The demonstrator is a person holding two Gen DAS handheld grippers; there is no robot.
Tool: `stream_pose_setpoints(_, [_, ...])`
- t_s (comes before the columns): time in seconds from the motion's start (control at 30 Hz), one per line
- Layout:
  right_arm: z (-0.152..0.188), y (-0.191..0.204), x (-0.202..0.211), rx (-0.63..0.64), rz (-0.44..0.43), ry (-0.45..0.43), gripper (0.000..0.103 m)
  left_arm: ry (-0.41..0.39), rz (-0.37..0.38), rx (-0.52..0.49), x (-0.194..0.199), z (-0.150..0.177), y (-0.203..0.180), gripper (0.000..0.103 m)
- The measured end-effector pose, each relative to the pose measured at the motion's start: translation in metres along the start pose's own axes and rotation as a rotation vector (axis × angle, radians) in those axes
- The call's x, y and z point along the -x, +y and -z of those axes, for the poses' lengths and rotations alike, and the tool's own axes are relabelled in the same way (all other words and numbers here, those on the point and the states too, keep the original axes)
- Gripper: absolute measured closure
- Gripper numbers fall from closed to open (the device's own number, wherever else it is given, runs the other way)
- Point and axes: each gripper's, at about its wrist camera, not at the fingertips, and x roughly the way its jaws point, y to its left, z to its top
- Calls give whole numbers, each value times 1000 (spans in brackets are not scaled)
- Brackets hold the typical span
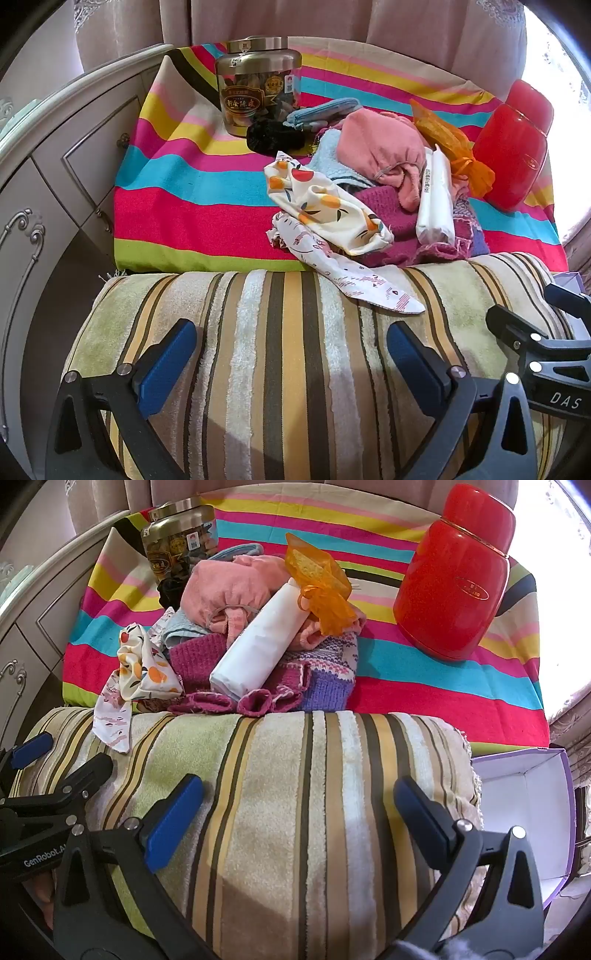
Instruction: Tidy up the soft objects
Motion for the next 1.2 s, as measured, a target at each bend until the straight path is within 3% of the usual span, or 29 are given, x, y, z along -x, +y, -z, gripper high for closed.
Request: stream_pose_setpoints(1.2, [2, -1, 0, 1, 7, -24, 0, -19, -20, 4, 0, 0, -2, 0])
